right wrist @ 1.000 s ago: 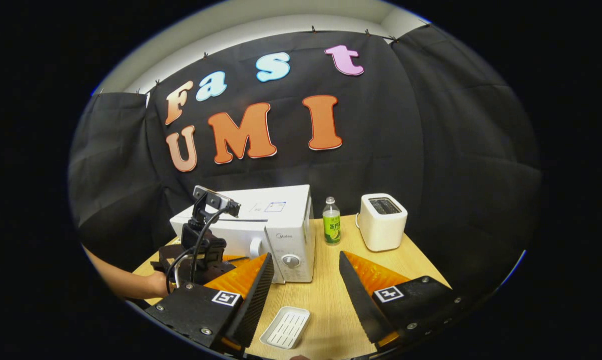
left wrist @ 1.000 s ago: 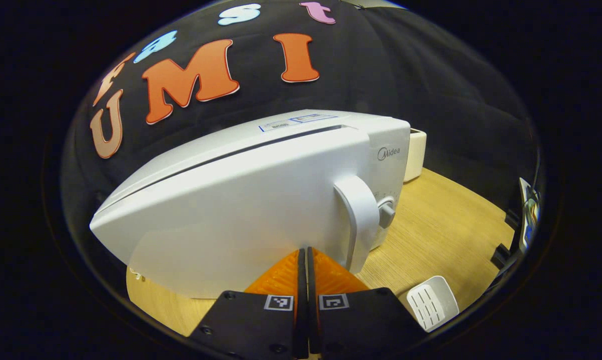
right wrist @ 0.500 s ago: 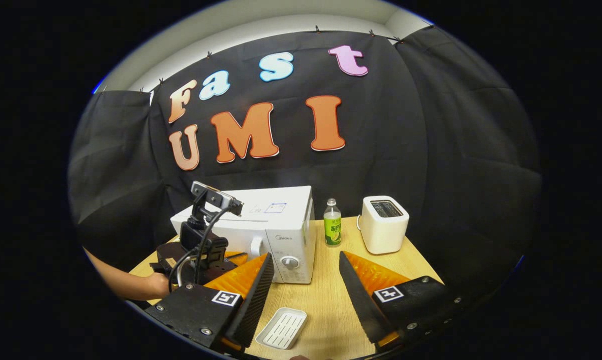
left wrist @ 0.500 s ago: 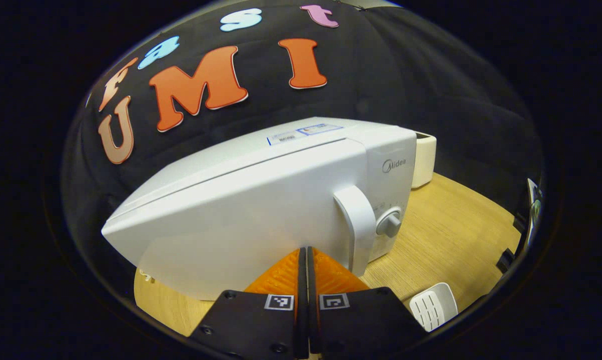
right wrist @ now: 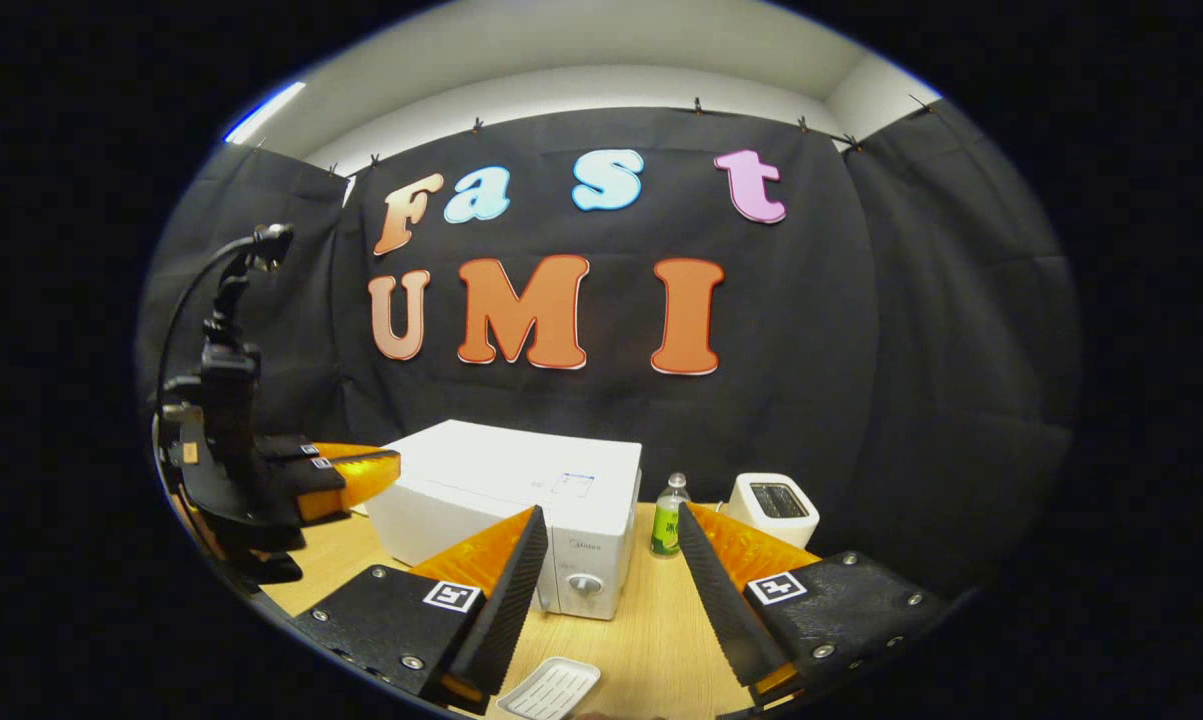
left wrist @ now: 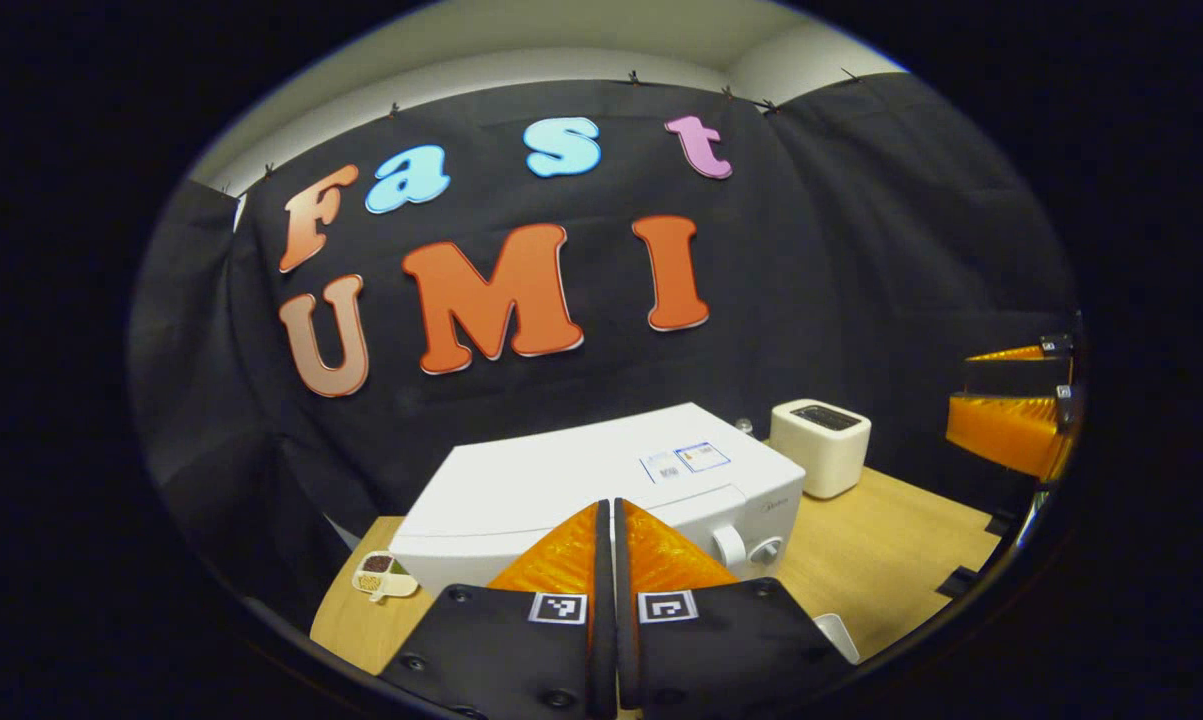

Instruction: Open the microwave oven with the left hand, put the food in, and close the microwave oven.

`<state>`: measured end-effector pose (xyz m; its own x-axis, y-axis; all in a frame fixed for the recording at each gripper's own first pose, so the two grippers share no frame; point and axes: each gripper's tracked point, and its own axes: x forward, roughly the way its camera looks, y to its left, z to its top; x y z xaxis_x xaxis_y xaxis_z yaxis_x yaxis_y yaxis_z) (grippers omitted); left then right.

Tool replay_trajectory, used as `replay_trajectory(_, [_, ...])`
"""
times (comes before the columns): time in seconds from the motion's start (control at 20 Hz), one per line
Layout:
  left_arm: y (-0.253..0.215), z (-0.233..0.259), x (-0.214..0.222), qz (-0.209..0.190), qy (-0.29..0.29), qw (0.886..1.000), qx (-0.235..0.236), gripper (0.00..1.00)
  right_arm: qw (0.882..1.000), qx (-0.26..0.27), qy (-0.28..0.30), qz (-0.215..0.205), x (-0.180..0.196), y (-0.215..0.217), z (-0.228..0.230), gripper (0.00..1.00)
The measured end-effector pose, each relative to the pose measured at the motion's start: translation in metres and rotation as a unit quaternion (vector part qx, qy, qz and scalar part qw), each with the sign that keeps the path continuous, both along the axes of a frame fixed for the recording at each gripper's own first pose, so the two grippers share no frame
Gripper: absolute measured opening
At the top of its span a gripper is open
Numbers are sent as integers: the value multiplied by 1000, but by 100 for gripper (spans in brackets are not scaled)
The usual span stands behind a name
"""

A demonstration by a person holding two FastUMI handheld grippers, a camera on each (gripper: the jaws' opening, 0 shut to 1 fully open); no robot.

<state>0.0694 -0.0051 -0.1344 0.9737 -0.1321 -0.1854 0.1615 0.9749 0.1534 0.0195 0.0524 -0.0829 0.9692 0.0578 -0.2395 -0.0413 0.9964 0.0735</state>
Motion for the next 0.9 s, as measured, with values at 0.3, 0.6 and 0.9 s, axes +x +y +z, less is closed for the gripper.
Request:
replay_trajectory(0.3, [49,81,-27,36,-56,998,-21,7,998,19,-63,17,16,19,69,83])
replay_trajectory(0.6, [85,126,-52,59,-89,994,-27,46,994,31,-103,33,23,28,120,86])
replay_trajectory(0.9, [113,150,-64,77,-111,990,-41,75,991,-6,-132,36,25,38,148,88])
